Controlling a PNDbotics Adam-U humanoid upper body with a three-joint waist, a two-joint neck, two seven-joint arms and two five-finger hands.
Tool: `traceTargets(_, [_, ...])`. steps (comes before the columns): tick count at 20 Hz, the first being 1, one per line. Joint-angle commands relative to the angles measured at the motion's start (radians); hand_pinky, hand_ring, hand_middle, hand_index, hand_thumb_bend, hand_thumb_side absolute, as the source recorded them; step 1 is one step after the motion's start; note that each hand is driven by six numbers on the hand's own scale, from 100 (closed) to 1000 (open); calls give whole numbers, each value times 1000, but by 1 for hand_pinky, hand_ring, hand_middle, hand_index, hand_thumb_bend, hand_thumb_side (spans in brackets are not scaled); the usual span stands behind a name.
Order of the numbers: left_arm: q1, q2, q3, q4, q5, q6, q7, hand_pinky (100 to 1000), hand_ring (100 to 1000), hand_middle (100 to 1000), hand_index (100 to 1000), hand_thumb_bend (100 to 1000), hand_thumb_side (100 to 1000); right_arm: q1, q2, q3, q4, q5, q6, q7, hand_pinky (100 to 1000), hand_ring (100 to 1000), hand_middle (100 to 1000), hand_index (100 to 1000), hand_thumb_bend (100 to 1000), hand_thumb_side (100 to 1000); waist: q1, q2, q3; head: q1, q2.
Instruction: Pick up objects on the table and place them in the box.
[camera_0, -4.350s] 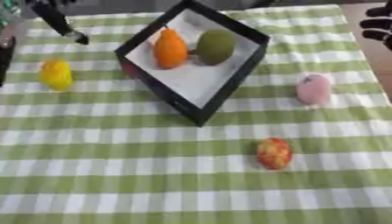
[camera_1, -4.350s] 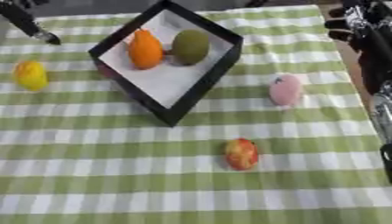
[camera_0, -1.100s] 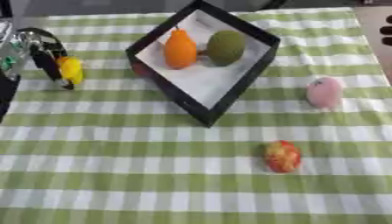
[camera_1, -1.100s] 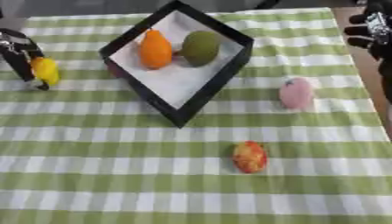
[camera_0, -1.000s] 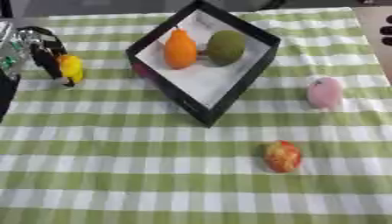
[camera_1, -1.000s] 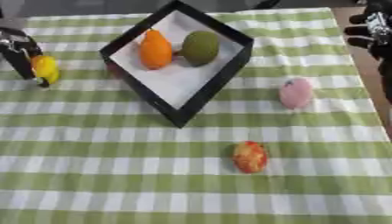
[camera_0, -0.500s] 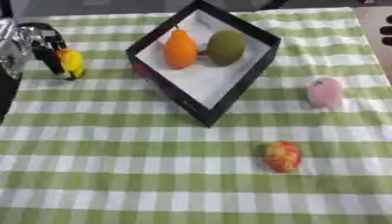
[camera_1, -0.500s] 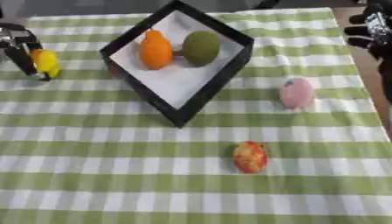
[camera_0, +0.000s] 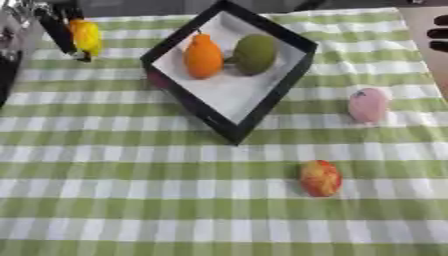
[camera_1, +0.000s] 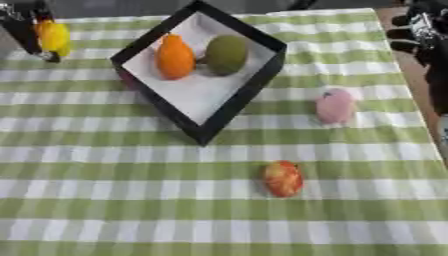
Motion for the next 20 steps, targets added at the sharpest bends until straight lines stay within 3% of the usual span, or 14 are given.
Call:
traceTargets(1, [-46,25,-21,-40,12,-26,-18,711,669,602,662,547,100,-10,-35,-8,-10,1,-4,1,799,743,686,896,100,593,-5,-33,0,-4,-10])
traceTargets(12, [-109,-72,-72,-158,87,-49,-30,707,656,588,655,501,100,-27,-33,1,-3,-5,-5,7,799,744,687,896,100,586,-13,-41,-10,-46,-10])
traceTargets(20, [-183,-173,-88,-142,40,-66,-43,708,660,592,659,518,100,-36,-29,5,0,-8,-4,10,799,744,687,896,100,585,-17,-45,-19,-42,-17])
